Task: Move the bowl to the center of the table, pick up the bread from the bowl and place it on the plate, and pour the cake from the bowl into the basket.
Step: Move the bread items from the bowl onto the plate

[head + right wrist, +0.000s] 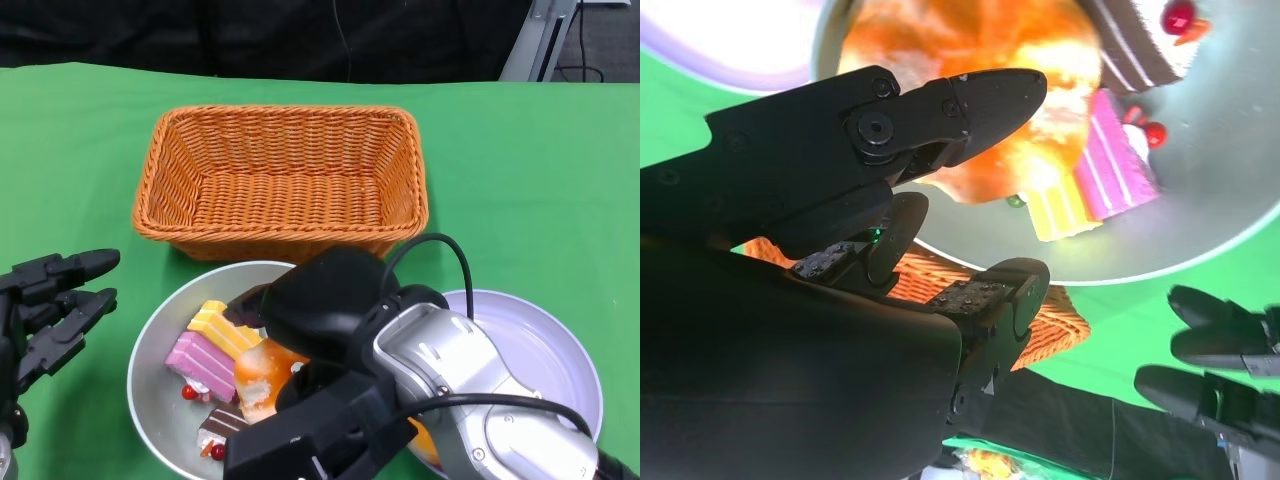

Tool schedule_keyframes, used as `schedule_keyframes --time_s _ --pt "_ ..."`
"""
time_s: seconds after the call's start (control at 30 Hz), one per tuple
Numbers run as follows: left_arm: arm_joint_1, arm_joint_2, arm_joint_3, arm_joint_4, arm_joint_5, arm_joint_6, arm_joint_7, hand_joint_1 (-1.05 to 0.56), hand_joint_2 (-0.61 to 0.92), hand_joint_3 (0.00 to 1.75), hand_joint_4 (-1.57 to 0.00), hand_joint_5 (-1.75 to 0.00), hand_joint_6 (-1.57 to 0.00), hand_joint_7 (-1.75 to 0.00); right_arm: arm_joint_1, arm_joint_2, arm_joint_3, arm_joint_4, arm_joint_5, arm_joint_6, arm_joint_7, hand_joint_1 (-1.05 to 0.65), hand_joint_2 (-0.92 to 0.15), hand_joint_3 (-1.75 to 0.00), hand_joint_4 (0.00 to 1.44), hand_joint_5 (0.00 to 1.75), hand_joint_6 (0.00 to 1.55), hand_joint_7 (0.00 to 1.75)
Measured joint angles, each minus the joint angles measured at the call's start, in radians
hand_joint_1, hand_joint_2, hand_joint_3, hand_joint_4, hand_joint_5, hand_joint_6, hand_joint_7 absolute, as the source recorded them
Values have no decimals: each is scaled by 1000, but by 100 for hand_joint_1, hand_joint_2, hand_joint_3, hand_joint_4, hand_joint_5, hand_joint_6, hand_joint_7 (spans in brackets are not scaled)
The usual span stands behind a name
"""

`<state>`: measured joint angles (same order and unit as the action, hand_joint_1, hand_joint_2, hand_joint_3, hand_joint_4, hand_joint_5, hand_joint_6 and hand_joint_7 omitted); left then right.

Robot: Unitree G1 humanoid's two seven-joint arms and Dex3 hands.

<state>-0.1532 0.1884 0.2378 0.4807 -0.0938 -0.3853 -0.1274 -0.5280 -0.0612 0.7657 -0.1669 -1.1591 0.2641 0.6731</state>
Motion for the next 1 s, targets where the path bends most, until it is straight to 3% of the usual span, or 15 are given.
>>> schedule_keyframes --time_s 0.23,0.57,0.7,0.8,0.83,0.9,0.93,1.0 --pt "1 0 0 -5 -6 9 0 -19 92 19 -78 -73 -105 0 -81 -2 20 92 -60 -13 137 -94 -92 -30 74 9 51 6" --pt "1 -1 -2 -21 -27 19 -4 -17 92 21 -80 -73 -106 0 -123 33 28 207 -65 -11 158 -91 -92 -28 69 5 47 1" --pt "1 -1 -5 -25 -29 22 -4 -18 92 21 -79 -72 -105 0 -127 42 28 235 -52 -16 153 -91 -92 -29 79 10 46 1" --pt "2 -1 -5 -26 -32 22 -6 -18 92 21 -80 -72 -106 0 -135 44 28 250 -29 -18 154 -90 -92 -30 78 10 41 0" --pt "2 -1 -5 -26 -33 22 -9 -18 92 21 -80 -72 -105 0 -135 47 28 255 -25 -18 151 -91 -92 -28 93 19 41 0" --pt "2 -1 -5 -26 -34 22 -11 -18 92 22 -79 -72 -105 0 -134 52 28 267 -17 -17 130 -92 -92 -26 106 29 41 0" --pt "2 -1 -5 -26 -33 22 -11 -19 92 22 -80 -72 -106 0 -134 56 28 274 -13 -15 119 -90 -92 -23 113 53 41 0" --pt "2 -1 -6 -26 -33 22 -11 -19 92 21 -80 -72 -106 -1 -134 64 28 290 4 -10 103 -86 -92 -20 108 84 41 0"
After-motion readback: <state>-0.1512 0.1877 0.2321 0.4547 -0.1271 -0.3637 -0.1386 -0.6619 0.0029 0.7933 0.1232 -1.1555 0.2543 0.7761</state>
